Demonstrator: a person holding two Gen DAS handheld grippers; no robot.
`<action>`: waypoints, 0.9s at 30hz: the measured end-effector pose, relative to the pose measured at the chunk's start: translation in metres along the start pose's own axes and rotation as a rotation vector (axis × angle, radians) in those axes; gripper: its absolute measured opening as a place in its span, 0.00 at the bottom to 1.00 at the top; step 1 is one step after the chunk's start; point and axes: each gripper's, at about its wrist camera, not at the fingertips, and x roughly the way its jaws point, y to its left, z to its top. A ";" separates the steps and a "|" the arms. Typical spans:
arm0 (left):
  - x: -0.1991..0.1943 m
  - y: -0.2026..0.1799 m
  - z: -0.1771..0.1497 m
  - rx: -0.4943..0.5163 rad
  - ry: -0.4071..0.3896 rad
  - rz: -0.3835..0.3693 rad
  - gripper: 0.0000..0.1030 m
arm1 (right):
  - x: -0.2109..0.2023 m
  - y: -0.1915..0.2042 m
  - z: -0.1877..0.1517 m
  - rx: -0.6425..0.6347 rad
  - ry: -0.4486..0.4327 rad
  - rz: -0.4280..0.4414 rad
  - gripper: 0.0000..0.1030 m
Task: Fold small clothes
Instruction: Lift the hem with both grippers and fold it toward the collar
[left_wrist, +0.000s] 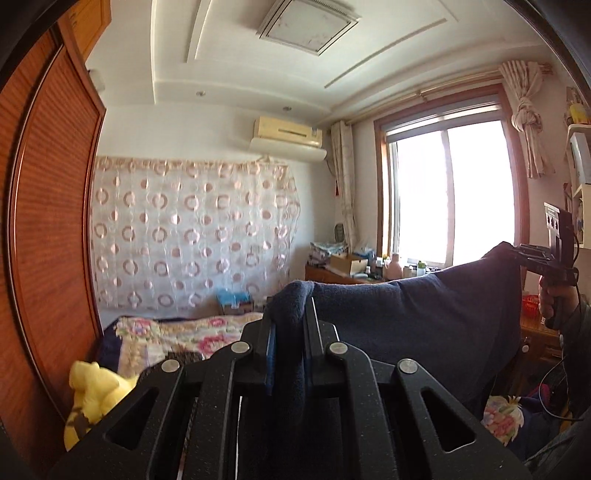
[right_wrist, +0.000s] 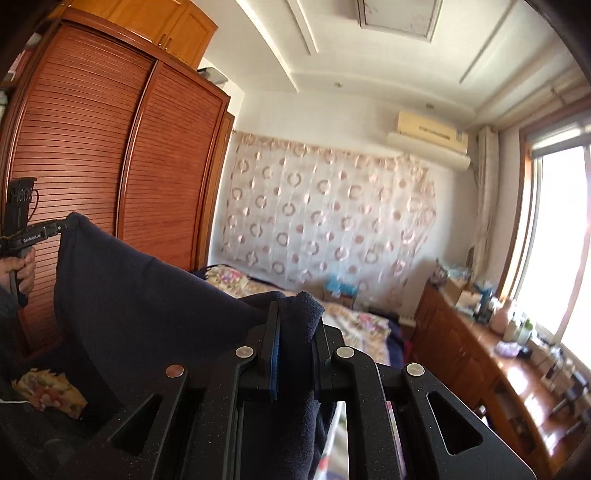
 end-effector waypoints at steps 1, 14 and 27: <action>-0.002 0.000 0.008 0.009 -0.016 0.004 0.12 | -0.007 0.000 0.010 -0.014 -0.022 -0.012 0.12; 0.024 0.013 0.016 0.049 -0.026 0.060 0.12 | 0.005 0.016 0.015 -0.053 -0.059 -0.067 0.12; 0.222 0.081 -0.070 0.071 0.239 0.188 0.14 | 0.196 -0.022 0.007 -0.040 0.182 -0.082 0.12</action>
